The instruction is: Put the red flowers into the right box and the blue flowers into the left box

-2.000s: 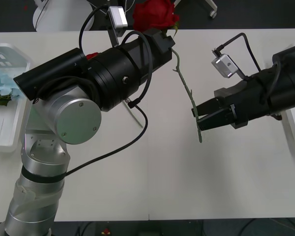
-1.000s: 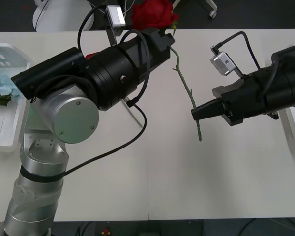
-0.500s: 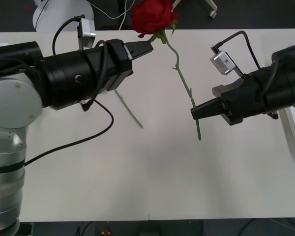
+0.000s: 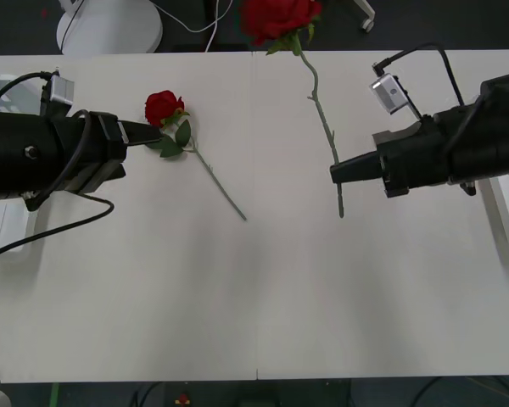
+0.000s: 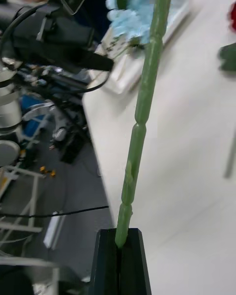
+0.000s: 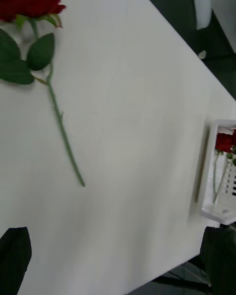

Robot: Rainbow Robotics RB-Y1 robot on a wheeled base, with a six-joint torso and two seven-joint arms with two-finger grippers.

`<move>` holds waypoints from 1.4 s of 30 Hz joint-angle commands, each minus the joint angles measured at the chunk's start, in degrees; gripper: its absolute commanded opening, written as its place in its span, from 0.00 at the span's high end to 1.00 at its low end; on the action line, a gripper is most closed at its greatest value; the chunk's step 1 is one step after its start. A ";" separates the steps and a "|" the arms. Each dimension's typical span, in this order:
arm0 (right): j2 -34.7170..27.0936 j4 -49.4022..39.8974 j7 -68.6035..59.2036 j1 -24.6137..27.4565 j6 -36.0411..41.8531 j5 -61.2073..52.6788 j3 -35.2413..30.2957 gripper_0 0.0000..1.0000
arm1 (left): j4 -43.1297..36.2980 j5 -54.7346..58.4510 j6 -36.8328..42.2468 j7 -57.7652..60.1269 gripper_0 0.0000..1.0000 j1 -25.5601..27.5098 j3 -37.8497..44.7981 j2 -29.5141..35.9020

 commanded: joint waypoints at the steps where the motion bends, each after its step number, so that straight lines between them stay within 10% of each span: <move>1: -5.37 -2.01 -5.51 -0.03 -4.34 6.83 -3.13 1.00 | 4.41 -10.04 -0.88 -0.84 0.00 -4.59 -6.18 -1.08; 22: -23.30 15.30 -15.88 -0.73 1.98 50.52 -15.34 1.00 | 50.47 -27.79 -23.64 6.54 0.00 -28.85 -23.14 -3.54; 42: -13.63 27.26 -17.55 -0.73 -3.99 89.63 -12.00 1.00 | 72.27 -38.34 -31.55 17.26 0.00 -38.69 -31.05 -8.11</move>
